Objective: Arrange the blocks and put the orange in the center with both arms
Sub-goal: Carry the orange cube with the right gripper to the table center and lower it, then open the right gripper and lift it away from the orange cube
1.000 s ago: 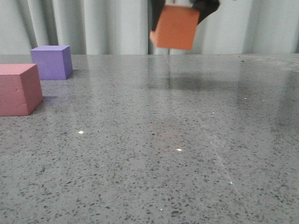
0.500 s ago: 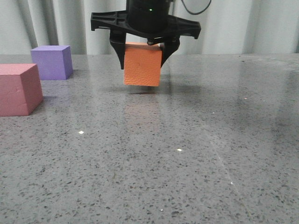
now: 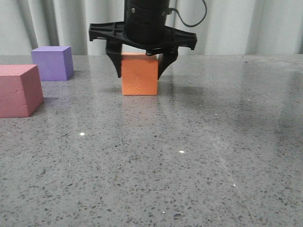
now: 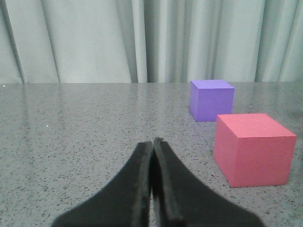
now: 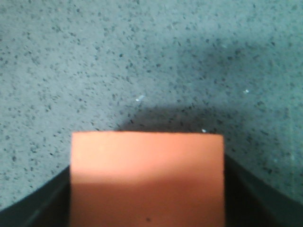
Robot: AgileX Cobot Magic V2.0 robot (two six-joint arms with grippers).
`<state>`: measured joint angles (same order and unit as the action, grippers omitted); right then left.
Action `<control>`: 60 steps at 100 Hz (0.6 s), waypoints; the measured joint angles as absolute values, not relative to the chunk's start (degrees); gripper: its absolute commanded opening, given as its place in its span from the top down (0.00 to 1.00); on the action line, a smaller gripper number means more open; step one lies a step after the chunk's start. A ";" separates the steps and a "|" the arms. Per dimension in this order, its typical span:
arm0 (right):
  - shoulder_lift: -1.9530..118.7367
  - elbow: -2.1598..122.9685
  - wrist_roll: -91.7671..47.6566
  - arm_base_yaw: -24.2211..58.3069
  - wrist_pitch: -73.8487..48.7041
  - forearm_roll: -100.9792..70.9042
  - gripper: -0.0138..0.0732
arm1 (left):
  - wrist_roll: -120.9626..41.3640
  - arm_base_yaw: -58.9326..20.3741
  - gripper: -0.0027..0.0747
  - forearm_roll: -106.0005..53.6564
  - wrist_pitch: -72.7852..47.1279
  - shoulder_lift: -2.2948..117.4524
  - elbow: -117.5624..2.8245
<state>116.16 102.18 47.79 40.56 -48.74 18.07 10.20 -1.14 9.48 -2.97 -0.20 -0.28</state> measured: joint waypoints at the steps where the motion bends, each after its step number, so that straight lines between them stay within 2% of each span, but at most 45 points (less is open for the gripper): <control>1: 116.16 102.18 47.79 40.56 -48.53 18.07 0.11 | 10.20 -1.14 0.98 9.48 -2.97 -0.20 -0.28; 8: 116.16 102.18 47.79 40.81 -47.67 18.07 0.08 | 10.20 -1.14 0.98 9.48 -2.97 -0.20 -0.28; 60: 113.07 108.50 41.54 40.92 -50.09 18.70 0.08 | 10.20 -1.14 0.98 9.48 -2.97 -0.20 -0.28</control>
<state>113.07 108.50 41.54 40.92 -50.09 18.70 10.20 -1.14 9.48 -2.97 -0.20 -0.28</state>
